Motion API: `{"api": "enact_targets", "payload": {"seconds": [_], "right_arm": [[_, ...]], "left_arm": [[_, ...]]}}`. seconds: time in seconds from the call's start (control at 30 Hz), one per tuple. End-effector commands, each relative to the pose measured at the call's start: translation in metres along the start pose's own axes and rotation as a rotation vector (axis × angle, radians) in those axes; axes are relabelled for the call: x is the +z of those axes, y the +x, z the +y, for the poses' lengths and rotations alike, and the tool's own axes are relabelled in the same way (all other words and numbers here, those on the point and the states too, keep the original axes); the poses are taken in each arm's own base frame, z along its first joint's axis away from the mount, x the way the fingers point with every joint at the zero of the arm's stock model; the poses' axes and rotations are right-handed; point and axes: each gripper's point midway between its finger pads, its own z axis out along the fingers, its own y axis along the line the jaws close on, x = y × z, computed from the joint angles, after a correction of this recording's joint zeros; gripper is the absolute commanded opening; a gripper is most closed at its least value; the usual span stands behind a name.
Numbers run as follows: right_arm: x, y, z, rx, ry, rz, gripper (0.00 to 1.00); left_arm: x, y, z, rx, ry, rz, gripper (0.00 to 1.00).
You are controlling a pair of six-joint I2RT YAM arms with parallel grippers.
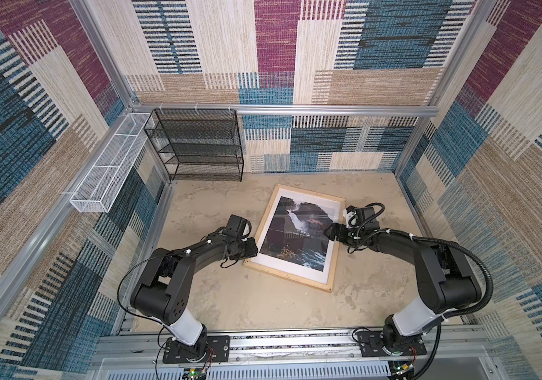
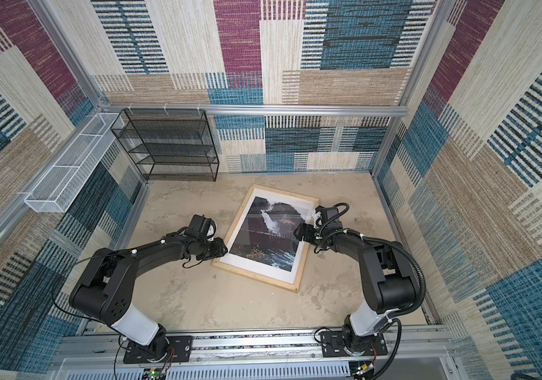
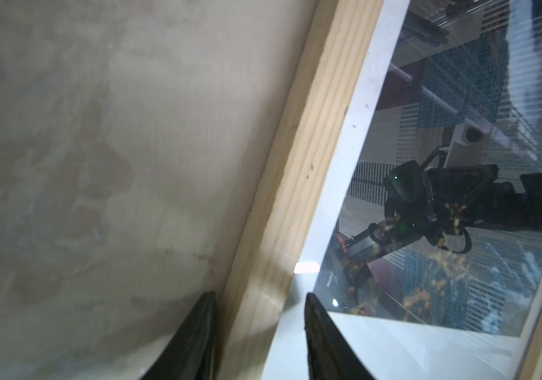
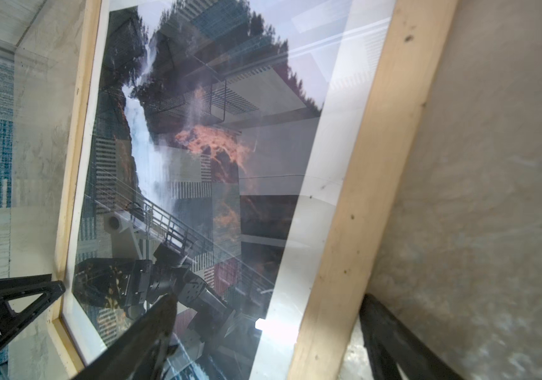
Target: Put the photo into the frame
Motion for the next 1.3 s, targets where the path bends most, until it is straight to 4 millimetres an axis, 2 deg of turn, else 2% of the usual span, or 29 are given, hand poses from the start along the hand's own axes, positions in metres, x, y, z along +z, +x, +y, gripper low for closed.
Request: {"api": "enact_targets", "payload": {"seconds": [0.0, 0.1, 0.23, 0.4, 0.57, 0.8, 1.0, 1.13, 1.27], "right_arm": [[-0.001, 0.000, 0.019, -0.051, -0.098, 0.002, 0.88], [-0.001, 0.005, 0.023, -0.068, -0.128, 0.019, 0.87], [0.001, 0.012, 0.029, -0.076, -0.164, 0.040, 0.87], [0.001, 0.020, 0.028, -0.065, -0.163, 0.047, 0.86], [0.003, 0.022, 0.035, -0.074, -0.207, 0.065, 0.86], [0.002, 0.016, 0.038, -0.086, -0.204, 0.052, 0.86], [0.004, 0.010, 0.030, -0.086, -0.146, 0.038, 0.86], [-0.004, -0.008, 0.021, -0.091, -0.057, -0.032, 0.86], [-0.016, -0.039, 0.020, -0.105, 0.013, -0.127, 0.87]], "left_arm": [[-0.006, 0.023, -0.006, -0.058, 0.024, 0.029, 0.47], [-0.015, 0.038, -0.009, -0.078, 0.036, 0.011, 0.47], [-0.029, 0.049, -0.011, -0.099, 0.052, -0.032, 0.48], [-0.042, 0.045, -0.009, -0.084, 0.034, -0.073, 0.50], [-0.040, 0.042, -0.020, -0.068, 0.068, -0.052, 0.50], [-0.040, 0.037, -0.022, -0.061, 0.061, -0.057, 0.50], [-0.043, 0.034, -0.008, -0.072, -0.027, -0.067, 0.50], [-0.053, 0.017, -0.009, -0.028, -0.071, -0.115, 0.51], [-0.073, -0.020, -0.016, 0.044, -0.121, -0.193, 0.52]]}}
